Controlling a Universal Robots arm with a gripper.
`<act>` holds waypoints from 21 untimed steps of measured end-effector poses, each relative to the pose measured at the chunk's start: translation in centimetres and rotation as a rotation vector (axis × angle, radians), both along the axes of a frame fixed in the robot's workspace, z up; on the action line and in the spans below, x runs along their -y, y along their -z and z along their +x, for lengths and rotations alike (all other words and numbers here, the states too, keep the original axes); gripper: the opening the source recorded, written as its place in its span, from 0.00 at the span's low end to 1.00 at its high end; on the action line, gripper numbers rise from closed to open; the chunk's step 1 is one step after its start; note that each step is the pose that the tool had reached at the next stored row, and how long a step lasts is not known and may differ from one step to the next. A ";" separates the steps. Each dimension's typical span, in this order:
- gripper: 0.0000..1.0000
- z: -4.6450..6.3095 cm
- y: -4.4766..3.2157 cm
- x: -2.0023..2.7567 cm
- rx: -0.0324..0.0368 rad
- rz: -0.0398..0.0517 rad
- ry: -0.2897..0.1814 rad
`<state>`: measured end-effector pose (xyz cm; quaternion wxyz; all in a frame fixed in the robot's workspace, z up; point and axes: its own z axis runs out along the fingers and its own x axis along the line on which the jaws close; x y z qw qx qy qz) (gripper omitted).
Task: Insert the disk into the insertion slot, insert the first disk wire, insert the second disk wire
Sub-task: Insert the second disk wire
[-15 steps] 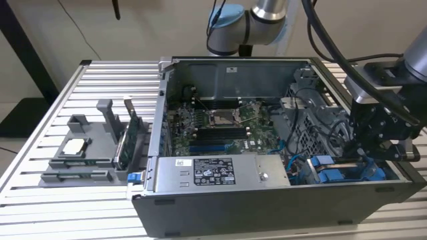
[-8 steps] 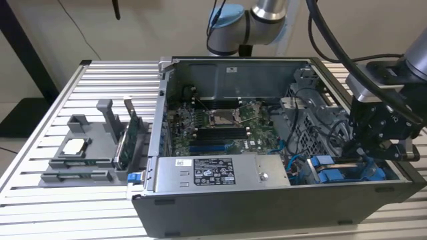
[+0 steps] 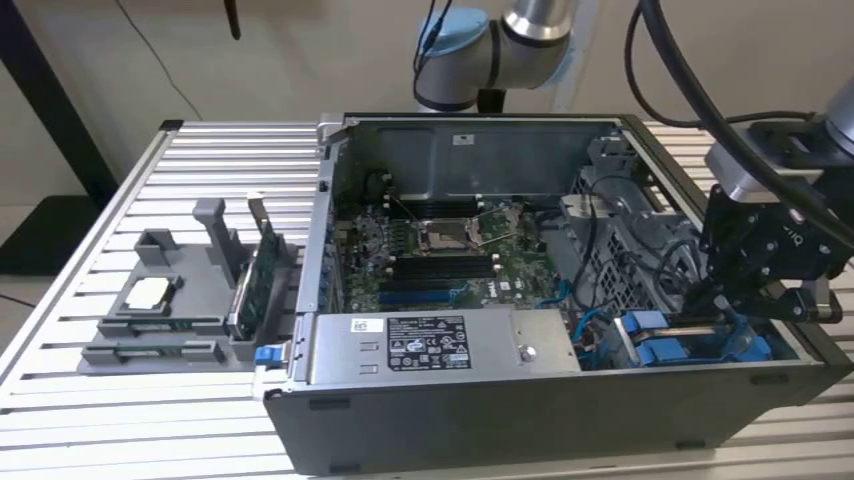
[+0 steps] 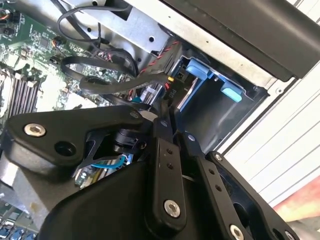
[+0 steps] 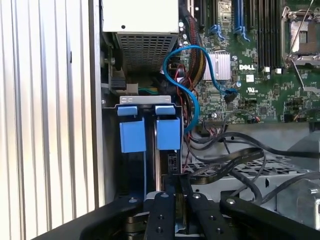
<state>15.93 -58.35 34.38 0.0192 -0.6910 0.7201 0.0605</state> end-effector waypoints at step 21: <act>0.16 0.3 0.75 0.00 -0.0037 0.0230 0.000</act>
